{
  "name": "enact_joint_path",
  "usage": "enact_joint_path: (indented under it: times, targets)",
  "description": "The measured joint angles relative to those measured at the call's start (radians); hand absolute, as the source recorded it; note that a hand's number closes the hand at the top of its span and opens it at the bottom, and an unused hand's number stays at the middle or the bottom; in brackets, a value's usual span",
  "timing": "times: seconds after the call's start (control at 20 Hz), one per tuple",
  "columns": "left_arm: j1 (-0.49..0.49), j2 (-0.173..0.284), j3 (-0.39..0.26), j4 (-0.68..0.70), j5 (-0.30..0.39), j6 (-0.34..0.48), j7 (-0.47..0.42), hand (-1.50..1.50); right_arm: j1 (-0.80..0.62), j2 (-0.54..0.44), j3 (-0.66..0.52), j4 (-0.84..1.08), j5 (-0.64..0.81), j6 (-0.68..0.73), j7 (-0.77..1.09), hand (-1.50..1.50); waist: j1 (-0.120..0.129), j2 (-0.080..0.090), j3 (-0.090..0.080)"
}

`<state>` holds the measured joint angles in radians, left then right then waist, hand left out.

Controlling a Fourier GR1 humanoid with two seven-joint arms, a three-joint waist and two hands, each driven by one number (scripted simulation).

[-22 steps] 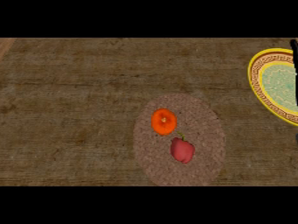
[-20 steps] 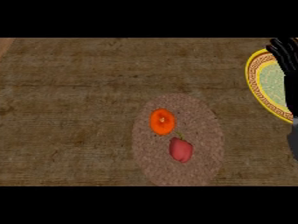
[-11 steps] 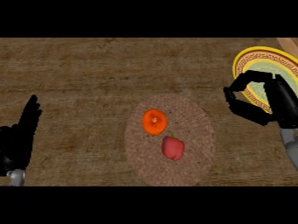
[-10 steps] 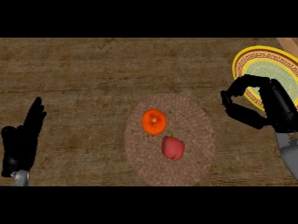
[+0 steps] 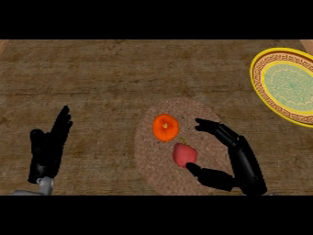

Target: Pick the bell pepper from the placemat and place it in the plate

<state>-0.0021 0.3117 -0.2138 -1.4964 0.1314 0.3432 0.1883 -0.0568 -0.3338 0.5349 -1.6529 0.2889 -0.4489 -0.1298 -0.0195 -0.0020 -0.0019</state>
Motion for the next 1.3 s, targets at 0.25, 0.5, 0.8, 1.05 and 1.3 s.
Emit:
enact_joint_path:
  times: [0.25, 0.5, 0.8, 1.05, 1.3]
  targets:
    - [-0.022, -0.011, 0.003, 0.029, -0.002, -0.006, 0.003, 0.0, -0.009, -0.086, 0.081, -0.053, 0.234, 0.043, 0.21, -1.5, 0.003, -0.003, -0.002]
    - [-0.014, -0.015, 0.002, 0.018, -0.003, -0.013, 0.008, 0.0, -0.073, -0.149, 0.116, -0.157, 0.402, 0.215, 0.487, -1.5, 0.01, -0.005, -0.002]
    - [-0.03, -0.019, 0.008, 0.027, -0.002, -0.029, 0.01, 0.0, -0.192, -0.109, 0.159, -0.214, 0.412, 0.534, 0.792, -1.5, 0.023, -0.001, -0.002]
    - [-0.046, -0.027, 0.01, 0.023, -0.015, -0.032, 0.031, 0.0, -0.256, -0.015, 0.169, -0.193, 0.365, 0.732, 0.957, -1.5, 0.024, 0.001, 0.0]
    - [-0.037, -0.037, 0.031, 0.017, -0.034, -0.045, 0.036, 0.0, -0.278, 0.062, 0.132, -0.139, 0.365, 0.833, 1.004, -1.5, 0.023, 0.001, 0.001]
